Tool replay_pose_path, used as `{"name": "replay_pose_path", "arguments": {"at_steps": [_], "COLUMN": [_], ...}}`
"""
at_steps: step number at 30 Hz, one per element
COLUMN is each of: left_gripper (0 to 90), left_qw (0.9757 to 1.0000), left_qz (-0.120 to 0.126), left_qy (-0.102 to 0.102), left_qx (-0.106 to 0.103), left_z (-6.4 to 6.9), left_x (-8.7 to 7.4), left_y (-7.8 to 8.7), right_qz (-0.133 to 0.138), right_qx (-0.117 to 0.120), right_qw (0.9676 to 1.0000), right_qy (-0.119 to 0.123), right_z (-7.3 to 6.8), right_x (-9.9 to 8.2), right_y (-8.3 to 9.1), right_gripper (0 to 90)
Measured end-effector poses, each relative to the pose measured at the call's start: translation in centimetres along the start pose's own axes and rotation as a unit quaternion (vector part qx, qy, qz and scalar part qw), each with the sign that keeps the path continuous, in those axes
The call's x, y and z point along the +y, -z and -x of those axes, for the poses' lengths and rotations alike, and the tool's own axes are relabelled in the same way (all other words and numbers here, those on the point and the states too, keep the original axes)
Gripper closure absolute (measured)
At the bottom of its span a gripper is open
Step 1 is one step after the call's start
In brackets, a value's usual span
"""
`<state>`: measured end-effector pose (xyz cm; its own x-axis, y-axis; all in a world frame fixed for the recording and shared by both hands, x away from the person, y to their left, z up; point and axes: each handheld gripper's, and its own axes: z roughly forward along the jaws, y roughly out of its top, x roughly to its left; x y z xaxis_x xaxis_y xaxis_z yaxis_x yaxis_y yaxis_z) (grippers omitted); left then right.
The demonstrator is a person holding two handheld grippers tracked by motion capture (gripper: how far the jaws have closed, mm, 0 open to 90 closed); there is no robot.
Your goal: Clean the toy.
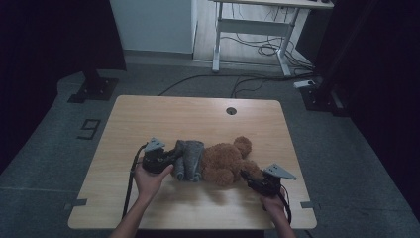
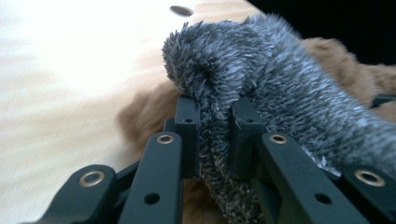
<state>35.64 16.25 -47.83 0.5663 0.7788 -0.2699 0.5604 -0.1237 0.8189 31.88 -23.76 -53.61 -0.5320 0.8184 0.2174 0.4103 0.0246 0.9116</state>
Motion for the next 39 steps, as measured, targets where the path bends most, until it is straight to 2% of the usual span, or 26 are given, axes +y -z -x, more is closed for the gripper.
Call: {"name": "replay_pose_path", "arguments": {"at_steps": [3,7,9,13,16,20,23,25,27,29,34,37,39], "left_gripper": [76.1,76.2,76.3,76.2,76.1,75.8,75.6,75.5,75.6,76.0,76.5,76.7,76.6], "left_qw": [0.9999,0.9998,0.9993,0.9966,0.9937,0.9892,0.9867,0.9849,0.9840,0.9846,0.9849,0.9862,0.9875], "left_qz": [0.000,0.016,0.031,0.042,0.035,0.008,-0.016,-0.043,-0.057,-0.052,-0.047,-0.038,-0.032], "left_qy": [0.015,0.004,-0.005,-0.045,-0.069,-0.094,-0.094,-0.106,-0.111,-0.113,-0.117,-0.115,-0.118], "left_qx": [-0.001,-0.009,-0.020,-0.055,-0.081,-0.112,-0.132,-0.130,-0.127,-0.123,-0.119,-0.113,-0.099], "left_z": [-0.5,0.5,1.6,5.5,8.6,12.4,13.9,14.7,14.9,14.7,13.7,12.9,12.4], "left_x": [-0.6,0.5,1.5,4.5,6.3,7.8,7.4,6.4,5.3,4.8,4.0,3.4,3.1], "left_y": [0.1,0.8,1.2,0.6,-1.4,-5.5,-8.1,-9.8,-10.9,-11.0,-9.6,-8.5,-7.6], "right_qz": [-0.001,-0.001,0.000,0.003,0.006,0.007,0.007,0.008,0.006,0.004,0.003,0.000,0.001], "right_qx": [-0.001,-0.009,-0.012,-0.012,-0.016,-0.016,-0.016,-0.017,-0.018,-0.021,-0.017,-0.018,-0.019], "right_qw": [1.0000,0.9999,0.9999,0.9999,0.9998,0.9997,0.9997,0.9997,0.9997,0.9995,0.9996,0.9996,0.9996], "right_qy": [0.003,0.008,0.007,0.003,0.014,0.016,0.016,0.015,0.017,0.022,0.024,0.023,0.021], "right_z": [-0.1,-0.1,0.0,0.2,0.0,0.0,0.0,0.0,-0.1,-0.2,-0.5,-0.7,-0.7], "right_x": [0.0,0.0,-0.1,-0.1,-0.1,-0.2,-0.2,-0.3,-0.3,-0.3,-0.3,-0.3,-0.3], "right_y": [-0.1,-0.1,-0.1,-0.1,-0.1,0.0,0.0,0.0,0.0,0.0,-0.1,-0.1,-0.2], "right_gripper": [53.2,53.3,53.4,53.5,53.6,53.6,53.6,53.6,53.8,53.9,53.7,53.6,53.6]}}
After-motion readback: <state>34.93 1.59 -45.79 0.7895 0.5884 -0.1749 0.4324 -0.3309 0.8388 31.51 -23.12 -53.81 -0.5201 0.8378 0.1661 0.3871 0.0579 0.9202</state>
